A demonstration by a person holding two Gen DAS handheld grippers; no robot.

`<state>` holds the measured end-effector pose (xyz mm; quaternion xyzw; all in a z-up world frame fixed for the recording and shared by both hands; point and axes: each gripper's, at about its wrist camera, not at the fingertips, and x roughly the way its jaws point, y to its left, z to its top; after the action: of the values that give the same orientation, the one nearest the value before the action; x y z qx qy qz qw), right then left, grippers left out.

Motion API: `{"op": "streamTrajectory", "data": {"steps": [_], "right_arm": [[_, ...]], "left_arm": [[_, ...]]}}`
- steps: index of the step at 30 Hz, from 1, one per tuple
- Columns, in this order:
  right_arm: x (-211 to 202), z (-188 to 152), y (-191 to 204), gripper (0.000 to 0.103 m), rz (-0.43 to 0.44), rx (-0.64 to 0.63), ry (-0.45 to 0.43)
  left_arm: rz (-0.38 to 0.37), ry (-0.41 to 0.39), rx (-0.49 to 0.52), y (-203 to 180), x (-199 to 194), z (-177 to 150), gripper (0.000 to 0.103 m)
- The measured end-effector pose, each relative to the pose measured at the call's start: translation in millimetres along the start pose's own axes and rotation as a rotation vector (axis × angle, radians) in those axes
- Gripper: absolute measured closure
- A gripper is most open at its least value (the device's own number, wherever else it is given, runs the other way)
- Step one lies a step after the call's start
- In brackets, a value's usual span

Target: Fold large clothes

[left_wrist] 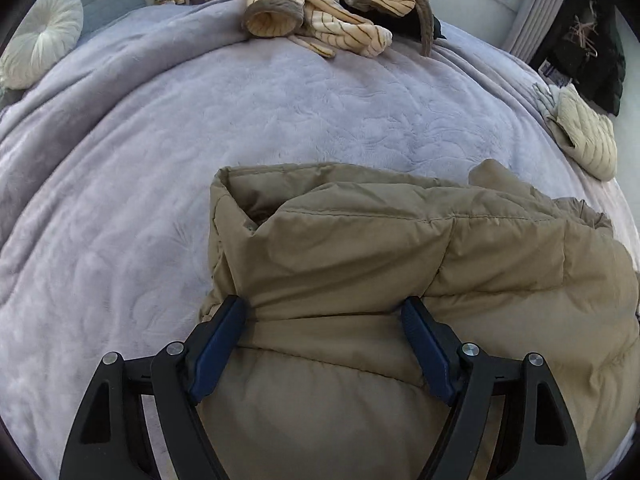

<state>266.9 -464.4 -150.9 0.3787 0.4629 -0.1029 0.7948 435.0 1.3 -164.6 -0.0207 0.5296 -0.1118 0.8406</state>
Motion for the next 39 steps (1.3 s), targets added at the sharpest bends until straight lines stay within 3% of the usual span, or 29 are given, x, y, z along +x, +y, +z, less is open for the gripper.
{"op": "streamTrajectory", "data": {"steps": [6, 12, 21, 28, 30, 32, 36, 38, 39], "right_arm": [[17.5, -7.9, -7.7, 0.079, 0.015, -0.026, -0.016], [18.3, -10.5, -4.8, 0.079, -0.006, -0.028, -0.031], [-9.5, -13.6, 21.0, 0.071, -0.083, -0.062, -0.038], [-41.8, -32.2, 41.4, 0.069, -0.092, -0.1, -0.066], [-52.8, -43.6, 45.2, 0.054, -0.08, -0.105, -0.067], [-67.2, -61.2, 46.9, 0.045, -0.045, -0.096, -0.068], [-84.4, -92.9, 43.0, 0.036, 0.006, -0.051, -0.043], [-93.7, -109.2, 36.5, 0.031, 0.035, -0.014, -0.039], [-97.1, -115.0, 33.5, 0.026, 0.046, 0.001, -0.041]], "left_arm": [[-0.04, -0.022, -0.008, 4.9, 11.9, -7.7, 0.021], [-0.019, -0.023, 0.0, 3.6, 10.8, -5.4, 0.02], [0.0, -0.043, -0.005, 9.0, -38.1, -4.1, 0.021], [-0.002, -0.032, -0.039, 28.2, -73.9, -26.8, 0.021], [-0.02, -0.021, -0.057, 33.3, -83.7, -40.7, 0.021], [-0.053, -0.003, -0.084, 39.6, -93.7, -58.6, 0.021], [-0.082, 0.056, -0.134, 48.6, -101.8, -91.0, 0.02], [-0.095, 0.055, -0.162, 51.6, -107.9, -106.7, 0.0], [-0.102, 0.039, -0.179, 53.6, -113.1, -115.0, 0.0]]}}
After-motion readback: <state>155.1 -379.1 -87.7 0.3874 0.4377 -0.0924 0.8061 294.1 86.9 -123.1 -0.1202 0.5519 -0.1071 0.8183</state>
